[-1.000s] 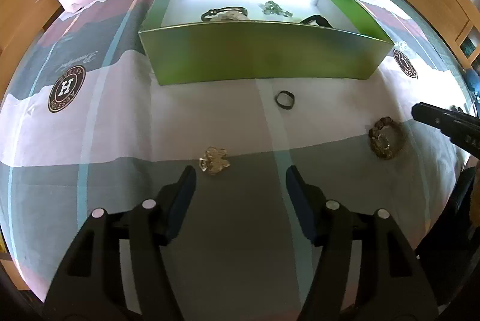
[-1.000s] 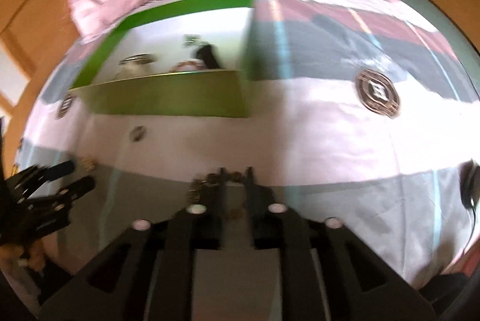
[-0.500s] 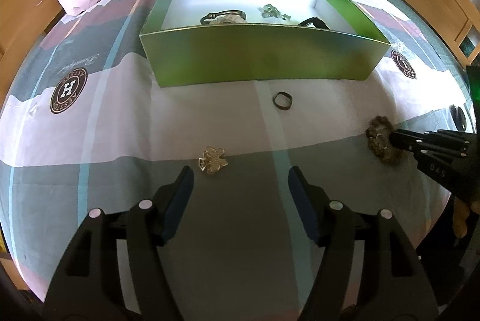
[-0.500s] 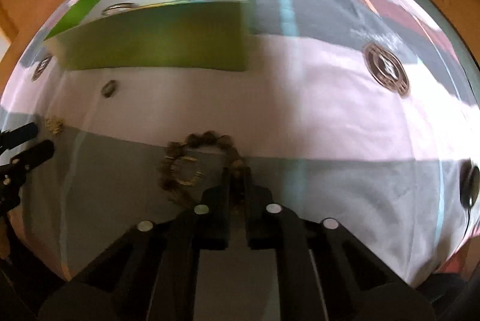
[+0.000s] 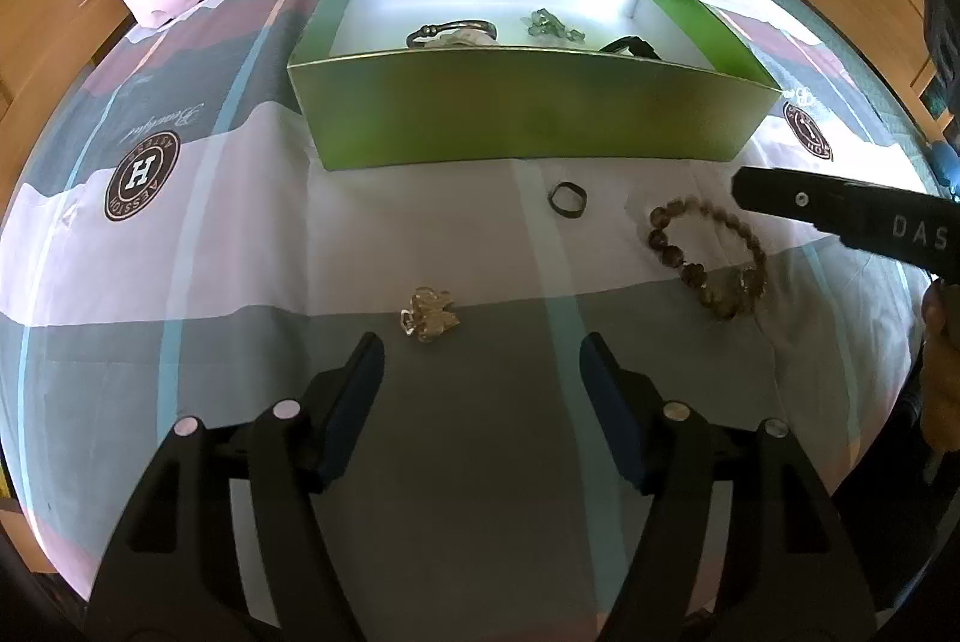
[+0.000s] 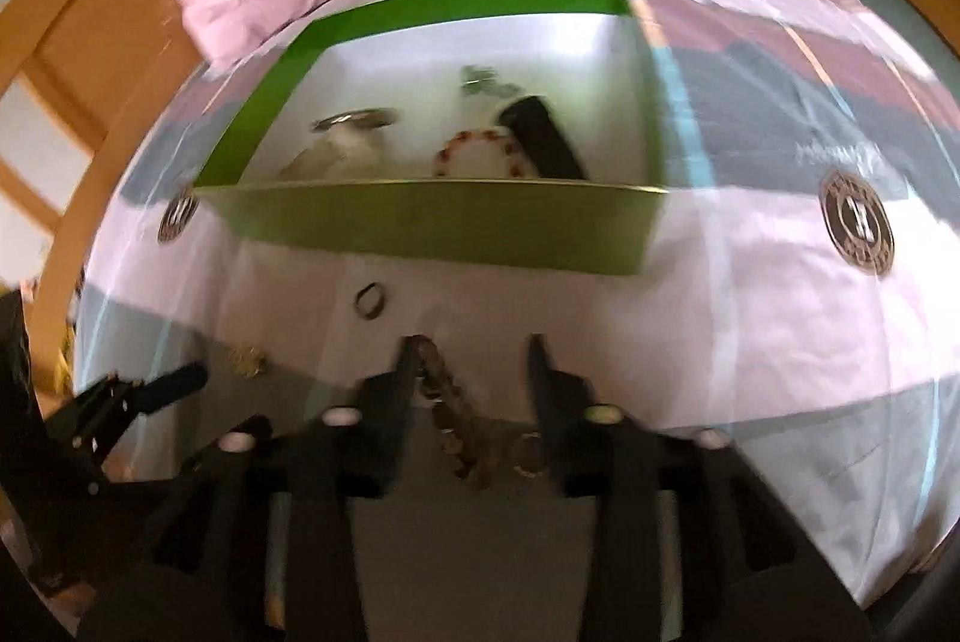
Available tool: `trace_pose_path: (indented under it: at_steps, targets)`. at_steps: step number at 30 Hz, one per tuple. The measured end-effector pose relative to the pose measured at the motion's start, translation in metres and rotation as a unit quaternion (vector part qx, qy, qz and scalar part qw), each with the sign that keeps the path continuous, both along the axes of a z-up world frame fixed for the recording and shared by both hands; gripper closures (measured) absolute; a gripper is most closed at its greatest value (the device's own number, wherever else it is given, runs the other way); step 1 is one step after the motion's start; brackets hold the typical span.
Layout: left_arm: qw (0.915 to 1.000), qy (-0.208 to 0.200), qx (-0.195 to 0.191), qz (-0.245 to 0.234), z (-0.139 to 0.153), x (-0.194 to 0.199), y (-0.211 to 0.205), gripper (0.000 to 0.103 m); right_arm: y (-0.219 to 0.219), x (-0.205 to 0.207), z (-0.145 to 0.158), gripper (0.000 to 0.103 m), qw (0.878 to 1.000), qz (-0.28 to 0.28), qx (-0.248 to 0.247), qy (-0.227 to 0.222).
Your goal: Organize jewelry
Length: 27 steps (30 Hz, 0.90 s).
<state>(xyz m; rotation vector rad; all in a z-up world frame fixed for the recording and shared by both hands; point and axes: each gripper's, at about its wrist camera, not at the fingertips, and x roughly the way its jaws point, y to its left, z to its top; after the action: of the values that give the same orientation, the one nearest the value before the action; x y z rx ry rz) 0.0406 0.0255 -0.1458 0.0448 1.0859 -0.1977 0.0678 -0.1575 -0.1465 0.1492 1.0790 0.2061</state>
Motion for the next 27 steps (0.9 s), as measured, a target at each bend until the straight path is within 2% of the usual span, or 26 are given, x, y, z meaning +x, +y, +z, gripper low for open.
trace_pose_path:
  at_steps: [4, 9, 12, 18, 19, 20, 21, 27]
  targets:
    - [1.0000, 0.001, 0.001, 0.001, -0.002, 0.002, 0.000, 0.035, -0.014, -0.010, -0.013, 0.062, 0.998, 0.002, -0.063, 0.003]
    - [1.0000, 0.004, 0.002, 0.000, -0.004, 0.003, 0.000, 0.035, -0.028, -0.028, -0.024, 0.063, 0.997, 0.013, -0.078, 0.021]
    - [1.0000, 0.005, 0.002, 0.001, -0.005, 0.003, 0.000, 0.035, -0.022, -0.038, -0.032, 0.063, 0.993, 0.050, -0.100, 0.024]
    - [1.0000, 0.008, 0.003, -0.002, -0.007, 0.005, -0.004, 0.035, 0.005, -0.032, -0.045, 0.064, 0.991, 0.086, -0.099, 0.018]
    - [1.0000, 0.009, 0.003, -0.002, -0.008, 0.005, -0.005, 0.035, 0.010, -0.029, -0.046, 0.068, 0.991, 0.086, -0.102, 0.012]
    - [0.9999, 0.009, 0.004, -0.002, -0.009, 0.005, -0.005, 0.035, 0.012, -0.026, -0.046, 0.078, 0.991, 0.086, -0.099, 0.009]
    - [0.9999, 0.010, 0.004, -0.001, -0.009, 0.006, -0.005, 0.035, 0.012, -0.023, -0.046, 0.082, 0.992, 0.083, -0.094, 0.009]
    - [1.0000, 0.009, 0.002, 0.002, -0.009, 0.007, -0.002, 0.035, 0.001, -0.028, -0.043, 0.082, 0.992, 0.083, -0.096, 0.019]
